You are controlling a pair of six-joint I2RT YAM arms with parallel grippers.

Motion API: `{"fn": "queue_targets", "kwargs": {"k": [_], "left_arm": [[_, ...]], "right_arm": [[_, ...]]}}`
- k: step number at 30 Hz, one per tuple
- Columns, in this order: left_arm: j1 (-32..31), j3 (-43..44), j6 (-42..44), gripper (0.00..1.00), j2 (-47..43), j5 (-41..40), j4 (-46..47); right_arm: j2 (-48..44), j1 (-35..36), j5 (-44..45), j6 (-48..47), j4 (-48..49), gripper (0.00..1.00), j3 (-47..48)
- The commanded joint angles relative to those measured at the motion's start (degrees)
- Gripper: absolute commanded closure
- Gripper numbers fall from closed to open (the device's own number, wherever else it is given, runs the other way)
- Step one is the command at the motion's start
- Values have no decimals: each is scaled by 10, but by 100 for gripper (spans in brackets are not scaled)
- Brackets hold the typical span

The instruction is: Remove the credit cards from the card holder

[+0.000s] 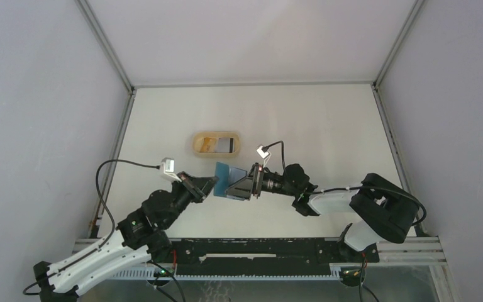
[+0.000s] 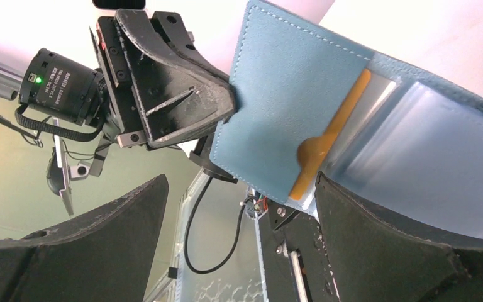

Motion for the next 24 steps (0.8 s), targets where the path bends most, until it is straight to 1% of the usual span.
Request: {"fn": "queue_targets", "kwargs": {"k": [1,3,6,17,21,24], "left_arm": [[4,-4,12,100,-11,21,50],[4,-1,13,100,-18,21,46],[4,-3,11,100,-26,27,54],[8,-22,5,100,-28,41,88],[17,-28,-2,100,-36,50,93],[21,-33,-8,100,-48,53,93]], "right_arm": [[-1,-7,11,-7,30,5,15],[-6,-8,16,-16,14,5,14],[-4,-15,18,-17,20,5,11],[12,-26,-23,0,111,5,11],[28,-29,-34,18,157,8,11],[33,-31,-39,26,170,9,11]]}}
